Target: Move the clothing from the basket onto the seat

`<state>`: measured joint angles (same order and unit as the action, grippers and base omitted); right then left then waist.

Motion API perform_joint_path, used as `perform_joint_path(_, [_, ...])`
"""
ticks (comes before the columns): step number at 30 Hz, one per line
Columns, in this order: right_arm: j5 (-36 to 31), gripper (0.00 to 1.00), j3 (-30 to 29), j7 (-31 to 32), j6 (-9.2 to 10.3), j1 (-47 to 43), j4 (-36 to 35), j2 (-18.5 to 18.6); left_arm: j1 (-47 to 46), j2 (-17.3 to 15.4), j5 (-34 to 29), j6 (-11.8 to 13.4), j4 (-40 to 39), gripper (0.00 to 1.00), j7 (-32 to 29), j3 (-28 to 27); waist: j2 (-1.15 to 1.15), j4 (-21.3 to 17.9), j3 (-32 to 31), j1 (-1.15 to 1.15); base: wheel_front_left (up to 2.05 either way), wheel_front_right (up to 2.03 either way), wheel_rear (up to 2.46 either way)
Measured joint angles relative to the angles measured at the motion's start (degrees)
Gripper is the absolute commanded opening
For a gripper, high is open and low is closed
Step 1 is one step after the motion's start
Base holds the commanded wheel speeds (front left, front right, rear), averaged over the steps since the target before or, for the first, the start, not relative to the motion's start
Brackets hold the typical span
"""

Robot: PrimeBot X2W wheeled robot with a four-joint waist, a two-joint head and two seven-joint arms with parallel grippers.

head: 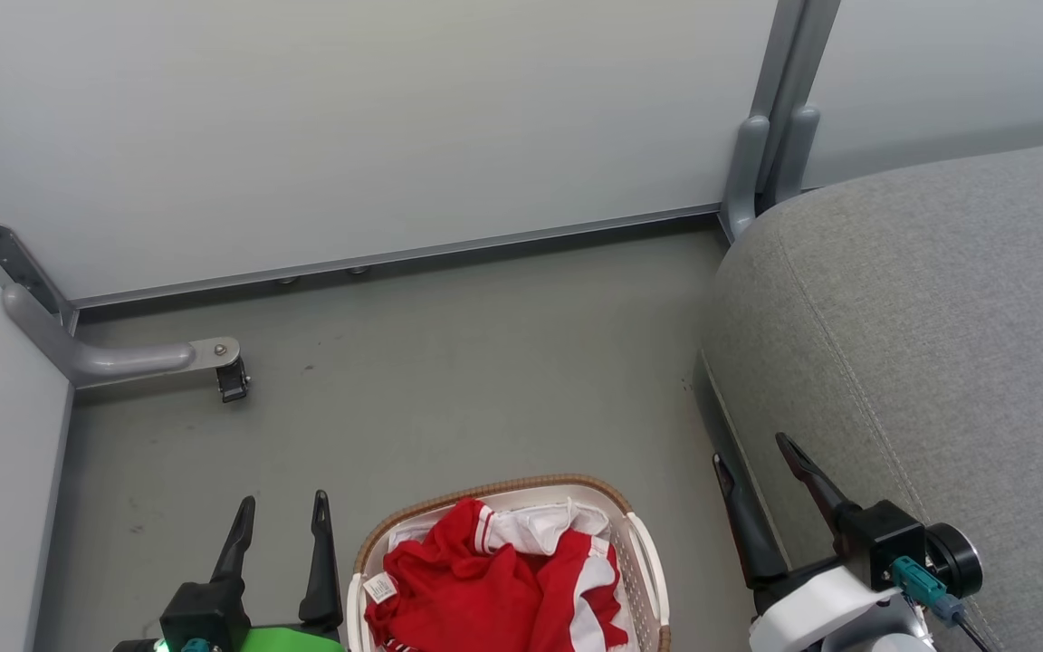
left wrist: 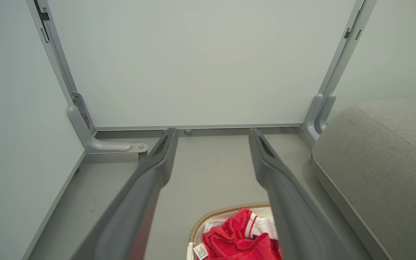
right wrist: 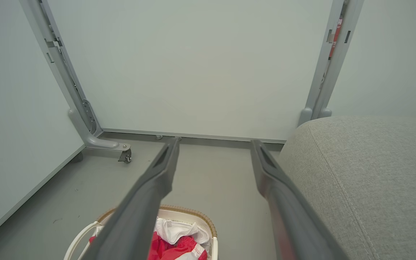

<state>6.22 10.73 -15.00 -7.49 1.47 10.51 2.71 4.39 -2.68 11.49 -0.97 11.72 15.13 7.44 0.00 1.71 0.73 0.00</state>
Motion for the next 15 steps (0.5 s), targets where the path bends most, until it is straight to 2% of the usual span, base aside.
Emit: perform_joint_path(15, [0.08, 1.00, -0.82, 0.00, 0.00, 0.27, -0.62, 0.00, -0.17, -0.01, -1.07, -0.40, -0.71, 1.00, 0.01, 0.68, 0.00, -0.21, 1.52, 0.00, 0.00, 0.00, 0.00])
